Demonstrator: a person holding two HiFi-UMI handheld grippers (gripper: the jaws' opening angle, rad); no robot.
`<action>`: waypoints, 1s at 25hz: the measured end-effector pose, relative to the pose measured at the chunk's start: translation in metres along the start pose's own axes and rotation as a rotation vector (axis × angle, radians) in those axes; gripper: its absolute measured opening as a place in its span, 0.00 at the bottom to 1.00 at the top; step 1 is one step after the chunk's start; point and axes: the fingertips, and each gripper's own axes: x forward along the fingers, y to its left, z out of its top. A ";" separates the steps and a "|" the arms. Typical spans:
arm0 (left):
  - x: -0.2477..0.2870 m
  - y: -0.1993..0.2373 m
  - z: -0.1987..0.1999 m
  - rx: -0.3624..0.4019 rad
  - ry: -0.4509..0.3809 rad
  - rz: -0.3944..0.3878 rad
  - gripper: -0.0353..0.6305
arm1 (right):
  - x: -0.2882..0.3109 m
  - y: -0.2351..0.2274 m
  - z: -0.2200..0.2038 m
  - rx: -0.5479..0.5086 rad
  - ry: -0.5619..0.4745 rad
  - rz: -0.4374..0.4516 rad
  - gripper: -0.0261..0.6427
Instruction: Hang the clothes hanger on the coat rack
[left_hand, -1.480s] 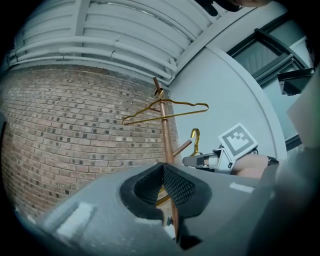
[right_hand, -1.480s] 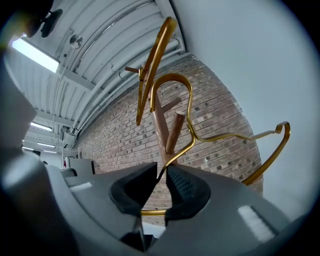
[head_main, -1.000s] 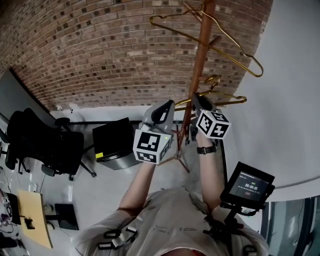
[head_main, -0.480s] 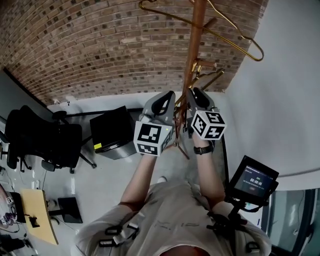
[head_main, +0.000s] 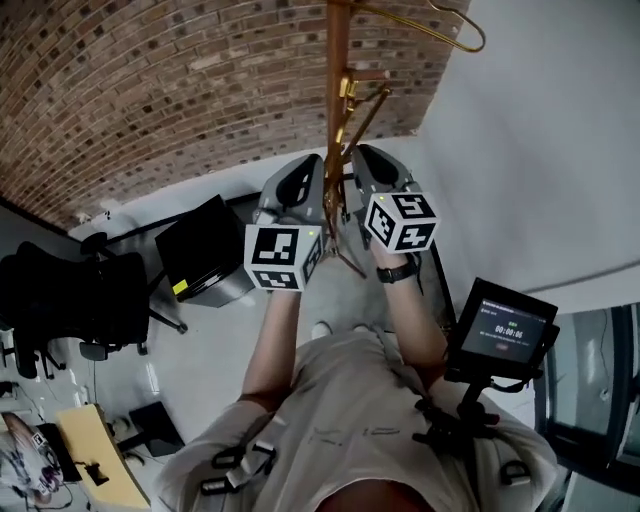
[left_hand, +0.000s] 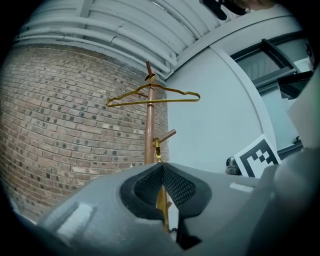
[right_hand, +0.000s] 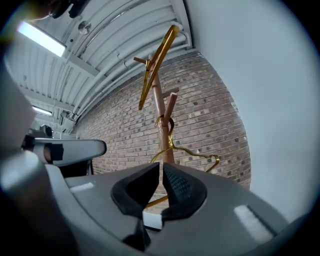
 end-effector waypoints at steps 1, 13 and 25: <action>0.000 -0.002 0.001 -0.003 -0.005 -0.006 0.05 | -0.003 -0.001 0.004 -0.007 -0.009 -0.006 0.07; -0.018 -0.052 -0.022 -0.038 0.008 -0.099 0.05 | -0.084 0.005 0.008 -0.092 -0.063 -0.097 0.05; -0.096 -0.145 -0.010 0.005 0.016 -0.068 0.05 | -0.216 0.033 0.004 -0.083 -0.146 -0.055 0.05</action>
